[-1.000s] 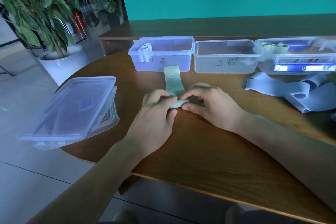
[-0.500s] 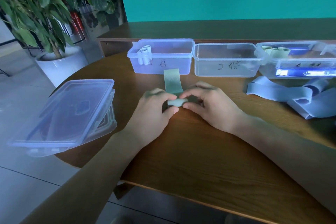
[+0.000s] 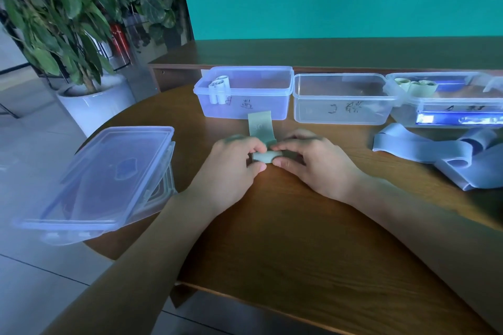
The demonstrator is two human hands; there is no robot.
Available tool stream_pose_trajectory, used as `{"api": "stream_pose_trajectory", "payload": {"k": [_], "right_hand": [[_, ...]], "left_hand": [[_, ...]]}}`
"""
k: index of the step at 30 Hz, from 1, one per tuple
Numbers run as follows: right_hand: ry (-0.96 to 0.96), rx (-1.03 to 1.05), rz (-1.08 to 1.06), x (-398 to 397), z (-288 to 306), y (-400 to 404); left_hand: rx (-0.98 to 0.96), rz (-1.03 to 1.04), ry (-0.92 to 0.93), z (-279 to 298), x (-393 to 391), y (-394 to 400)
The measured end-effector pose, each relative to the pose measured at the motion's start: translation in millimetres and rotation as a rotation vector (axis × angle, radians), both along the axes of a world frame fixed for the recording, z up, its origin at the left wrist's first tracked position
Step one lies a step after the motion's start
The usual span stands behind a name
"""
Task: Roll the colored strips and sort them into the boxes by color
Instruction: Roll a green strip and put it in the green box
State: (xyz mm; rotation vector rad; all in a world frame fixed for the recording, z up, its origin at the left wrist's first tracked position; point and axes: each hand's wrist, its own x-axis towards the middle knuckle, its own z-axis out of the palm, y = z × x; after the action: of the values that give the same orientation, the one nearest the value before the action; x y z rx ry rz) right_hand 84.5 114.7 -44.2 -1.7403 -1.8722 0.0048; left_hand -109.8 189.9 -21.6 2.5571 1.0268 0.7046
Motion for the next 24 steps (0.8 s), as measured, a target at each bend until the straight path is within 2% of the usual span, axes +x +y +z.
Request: {"api": "stream_pose_trajectory", "payload": {"k": [9,16,24], "right_hand": [[0.048,0.030,-0.018,2,-1,5],[0.015,-0.014,-0.049,6,-1,17],[0.039,0.011,-0.007,5,1,19]], "left_hand": [[-0.004,0.000,0.026,-1,6,13],[0.006,0.032,-0.078,-7,6,15],[-0.013,0.033,-0.087,-8,10,17]]}}
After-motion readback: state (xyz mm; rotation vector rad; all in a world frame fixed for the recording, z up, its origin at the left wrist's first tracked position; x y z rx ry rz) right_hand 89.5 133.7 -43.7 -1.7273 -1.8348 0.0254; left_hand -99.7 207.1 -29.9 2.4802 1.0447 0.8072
